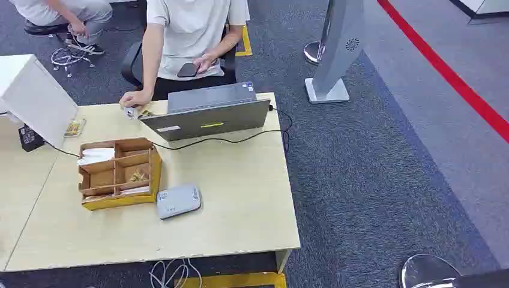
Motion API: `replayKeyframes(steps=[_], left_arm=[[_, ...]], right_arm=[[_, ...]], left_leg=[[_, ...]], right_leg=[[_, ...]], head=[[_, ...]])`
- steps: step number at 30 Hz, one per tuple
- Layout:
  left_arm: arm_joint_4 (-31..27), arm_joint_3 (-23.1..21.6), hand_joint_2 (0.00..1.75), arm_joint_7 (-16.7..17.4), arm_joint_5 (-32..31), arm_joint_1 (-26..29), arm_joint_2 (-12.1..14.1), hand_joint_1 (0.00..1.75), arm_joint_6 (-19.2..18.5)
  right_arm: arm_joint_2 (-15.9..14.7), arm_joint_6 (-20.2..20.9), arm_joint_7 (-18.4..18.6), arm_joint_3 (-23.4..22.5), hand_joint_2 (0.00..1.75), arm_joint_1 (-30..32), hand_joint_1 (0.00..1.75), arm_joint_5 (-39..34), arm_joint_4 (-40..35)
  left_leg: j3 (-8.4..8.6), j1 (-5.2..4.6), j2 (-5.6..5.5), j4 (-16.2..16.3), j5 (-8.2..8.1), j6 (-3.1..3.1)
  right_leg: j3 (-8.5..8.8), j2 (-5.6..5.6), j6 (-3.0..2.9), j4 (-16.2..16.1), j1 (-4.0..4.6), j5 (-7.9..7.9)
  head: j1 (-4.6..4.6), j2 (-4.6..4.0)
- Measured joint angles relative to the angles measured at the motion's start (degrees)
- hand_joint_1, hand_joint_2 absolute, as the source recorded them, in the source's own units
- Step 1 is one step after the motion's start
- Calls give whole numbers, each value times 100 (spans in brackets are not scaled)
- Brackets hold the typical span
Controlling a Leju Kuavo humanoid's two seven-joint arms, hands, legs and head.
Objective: Pass the card to the sensor for recognition and then transmit it.
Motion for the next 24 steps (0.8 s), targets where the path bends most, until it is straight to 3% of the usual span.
replayKeyframes(steps=[4, 7, 17, 24], left_arm=[[-724, 153, 175, -57, 70, -114, -149, 0, -420], [-1296, 91, 175, -85, 136, -94, -214, 0, -447], [-2837, -764, 175, -120, -92, 138, -317, 0, 561], [-3608, -1574, 175, -146, -801, 181, -312, 0, 1444]], right_arm=[[4, -11, -15, 81, 175, -19, 0, -46, 22], [4, -17, -15, 142, 175, -26, 0, -114, 31], [7, -13, -15, 293, 175, -46, 0, -120, 59], [7, 28, -13, 452, 175, -71, 0, -92, 76]], left_leg=[[0, 0, 0, 0, 0, 0], [2, 0, 1, 1, 0, 0], [3, 0, 0, 1, 0, 0], [4, 0, -1, 2, 0, 0]], right_leg=[[3, 0, 0, 0, 0, 0], [3, 0, 0, 0, 0, 0], [3, 0, 0, 0, 0, 0], [4, 0, 0, 0, 0, 1]], head=[[2, 0], [0, 0], [2, 0], [2, 0]])
